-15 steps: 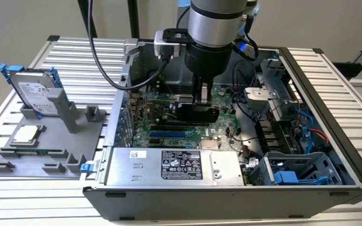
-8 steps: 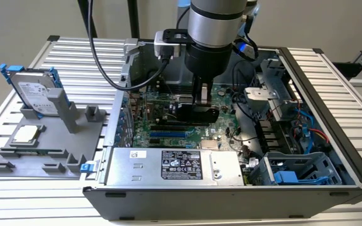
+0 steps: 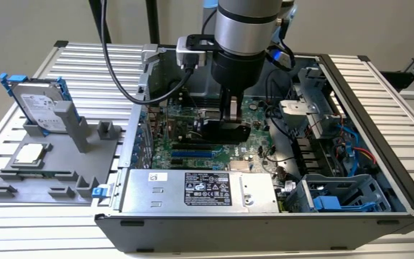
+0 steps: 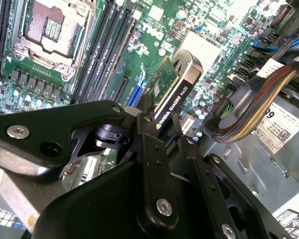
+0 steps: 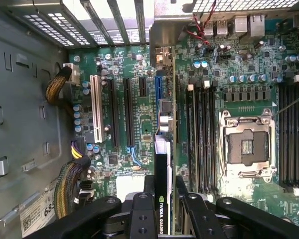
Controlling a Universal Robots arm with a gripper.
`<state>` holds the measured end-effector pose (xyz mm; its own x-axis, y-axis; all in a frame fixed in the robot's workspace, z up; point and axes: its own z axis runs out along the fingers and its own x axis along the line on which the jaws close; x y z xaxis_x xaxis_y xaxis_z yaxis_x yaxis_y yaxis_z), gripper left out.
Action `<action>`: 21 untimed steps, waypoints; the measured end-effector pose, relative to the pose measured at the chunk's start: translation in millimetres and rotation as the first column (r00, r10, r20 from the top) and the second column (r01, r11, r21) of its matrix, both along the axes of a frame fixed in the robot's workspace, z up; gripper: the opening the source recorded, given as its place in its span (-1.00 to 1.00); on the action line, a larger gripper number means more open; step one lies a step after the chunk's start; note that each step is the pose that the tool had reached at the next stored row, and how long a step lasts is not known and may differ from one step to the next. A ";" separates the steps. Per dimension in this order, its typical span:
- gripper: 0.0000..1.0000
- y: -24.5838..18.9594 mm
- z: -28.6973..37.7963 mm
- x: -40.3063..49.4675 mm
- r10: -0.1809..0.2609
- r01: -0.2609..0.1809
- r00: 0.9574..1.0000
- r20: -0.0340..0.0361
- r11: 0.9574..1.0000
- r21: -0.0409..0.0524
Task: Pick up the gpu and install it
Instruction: 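Insert the gpu into the slot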
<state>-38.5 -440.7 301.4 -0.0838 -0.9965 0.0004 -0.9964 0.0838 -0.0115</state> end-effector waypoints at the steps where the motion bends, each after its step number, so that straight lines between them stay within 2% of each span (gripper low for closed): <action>1: -1.00 0.0 -0.2 0.0 0.000 0.000 1.000 0.000 1.000 -0.003; 12: -1.00 1.1 -2.5 0.0 0.000 0.000 1.000 0.000 0.999 -0.038; 21: -1.00 1.2 -2.8 0.0 0.000 0.000 1.000 0.000 0.999 -0.041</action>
<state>-38.4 -439.5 298.6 -0.0838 -0.9956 0.0416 -0.9964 0.0832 -0.0149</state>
